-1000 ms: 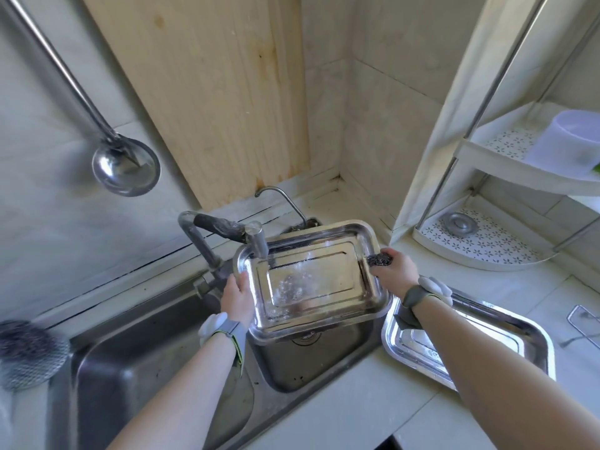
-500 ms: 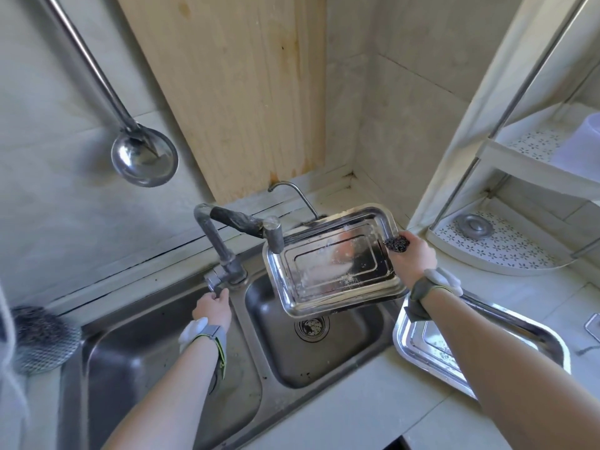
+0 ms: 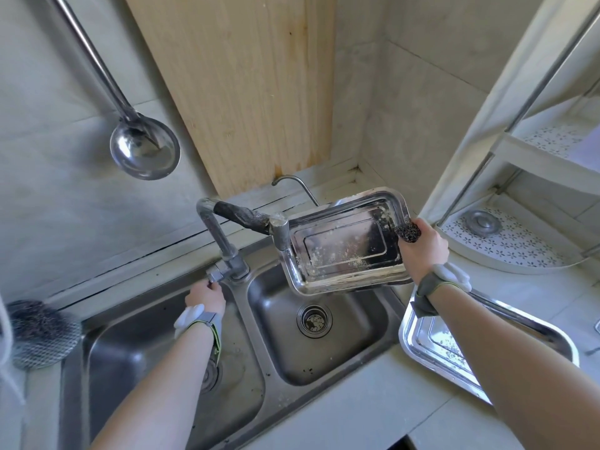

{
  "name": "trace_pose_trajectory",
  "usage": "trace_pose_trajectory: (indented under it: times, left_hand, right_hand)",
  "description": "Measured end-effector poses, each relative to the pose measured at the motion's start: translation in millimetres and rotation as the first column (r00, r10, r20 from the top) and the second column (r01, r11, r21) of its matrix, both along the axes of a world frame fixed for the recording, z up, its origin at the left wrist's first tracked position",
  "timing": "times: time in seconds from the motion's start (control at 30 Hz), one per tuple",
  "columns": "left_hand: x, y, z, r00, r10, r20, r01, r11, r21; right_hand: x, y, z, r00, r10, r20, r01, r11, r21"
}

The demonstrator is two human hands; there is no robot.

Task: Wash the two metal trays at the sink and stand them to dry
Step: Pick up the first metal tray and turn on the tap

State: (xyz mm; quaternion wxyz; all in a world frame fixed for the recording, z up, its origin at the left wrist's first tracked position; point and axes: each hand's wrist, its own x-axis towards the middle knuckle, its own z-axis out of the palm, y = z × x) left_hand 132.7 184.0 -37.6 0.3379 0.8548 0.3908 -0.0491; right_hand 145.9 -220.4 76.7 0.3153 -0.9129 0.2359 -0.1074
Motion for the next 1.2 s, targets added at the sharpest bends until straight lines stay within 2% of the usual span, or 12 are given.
trace_pose_trajectory:
  times: [0.6, 1.2]
  left_hand:
    - [-4.3, 1.8, 20.0, 0.996, -0.083, -0.046, 0.087, 0.991, 0.106]
    - [-9.3, 2.2, 28.2, 1.0, 0.01, 0.006, -0.01, 1.0, 0.004]
  right_hand:
    - [1.5, -7.1, 8.1, 1.0, -0.019, 0.019, 0.019, 1.0, -0.02]
    - [1.3, -12.7, 8.6, 0.999, -0.031, 0.021, 0.031, 0.999, -0.031]
